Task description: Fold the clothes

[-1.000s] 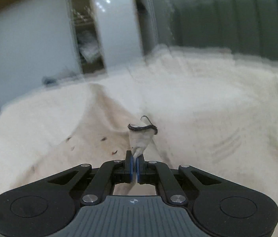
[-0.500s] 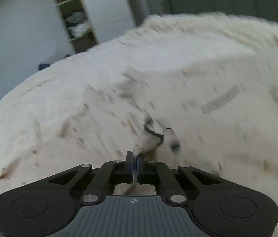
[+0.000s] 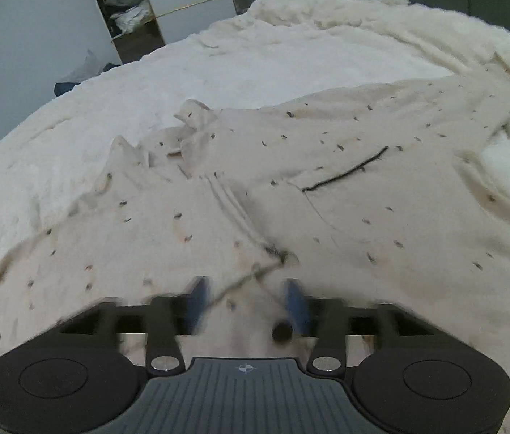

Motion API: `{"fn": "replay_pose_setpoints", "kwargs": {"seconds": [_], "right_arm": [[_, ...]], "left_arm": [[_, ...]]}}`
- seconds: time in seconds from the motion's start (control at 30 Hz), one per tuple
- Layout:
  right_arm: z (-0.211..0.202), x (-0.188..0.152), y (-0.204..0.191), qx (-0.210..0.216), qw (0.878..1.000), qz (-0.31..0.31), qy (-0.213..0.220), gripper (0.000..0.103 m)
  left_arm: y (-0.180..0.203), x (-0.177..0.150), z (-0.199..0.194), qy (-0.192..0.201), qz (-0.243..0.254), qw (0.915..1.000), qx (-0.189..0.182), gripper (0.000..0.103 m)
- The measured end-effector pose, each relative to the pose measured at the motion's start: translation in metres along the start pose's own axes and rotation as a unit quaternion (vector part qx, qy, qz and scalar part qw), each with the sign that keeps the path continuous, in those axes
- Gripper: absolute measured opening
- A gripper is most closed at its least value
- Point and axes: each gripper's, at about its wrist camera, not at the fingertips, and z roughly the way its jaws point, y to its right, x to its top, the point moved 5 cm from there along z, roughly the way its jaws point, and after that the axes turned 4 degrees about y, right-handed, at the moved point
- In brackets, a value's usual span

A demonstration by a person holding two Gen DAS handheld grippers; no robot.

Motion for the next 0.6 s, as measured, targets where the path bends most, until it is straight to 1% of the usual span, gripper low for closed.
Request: {"fn": "replay_pose_setpoints", "kwargs": {"seconds": [0.1, 0.13, 0.23, 0.27, 0.3, 0.33, 0.37, 0.47, 0.53, 0.6], "right_arm": [[-0.001, 0.002, 0.001, 0.004, 1.0, 0.004, 0.009, 0.048], [-0.001, 0.003, 0.002, 0.004, 1.0, 0.005, 0.01, 0.048], [0.0, 0.003, 0.002, 0.005, 1.0, 0.006, 0.012, 0.048], [0.001, 0.003, 0.002, 0.005, 1.0, 0.005, 0.012, 0.048], [0.001, 0.003, 0.001, 0.004, 1.0, 0.005, 0.012, 0.048], [0.002, 0.003, 0.001, 0.004, 1.0, 0.005, 0.012, 0.048], [0.003, 0.003, 0.001, 0.003, 1.0, 0.004, 0.012, 0.048], [0.005, 0.003, 0.0, 0.0, 1.0, 0.002, 0.011, 0.048], [0.006, 0.002, -0.001, -0.001, 1.0, 0.002, 0.008, 0.048], [0.009, 0.001, -0.003, -0.001, 1.0, -0.001, 0.003, 0.048]], "left_arm": [[-0.04, -0.011, -0.03, 0.011, -0.028, 0.9996, 0.0, 0.063], [-0.051, -0.014, -0.032, 0.012, -0.03, 0.9994, 0.009, 0.063], [-0.124, -0.038, -0.056, 0.01, -0.049, 0.9958, 0.076, 0.063], [-0.149, -0.048, -0.06, 0.0, -0.052, 0.993, 0.106, 0.062], [-0.162, -0.055, -0.058, -0.007, -0.051, 0.991, 0.123, 0.06], [-0.183, -0.067, -0.059, -0.021, -0.048, 0.9871, 0.151, 0.057], [-0.2, -0.081, -0.058, -0.035, -0.043, 0.9843, 0.167, 0.057], [-0.22, -0.113, -0.047, -0.078, -0.025, 0.985, 0.152, 0.056], [-0.224, -0.118, -0.045, -0.069, -0.017, 0.9845, 0.16, 0.048], [-0.229, -0.121, -0.039, -0.046, -0.022, 0.9855, 0.162, 0.046]]}}
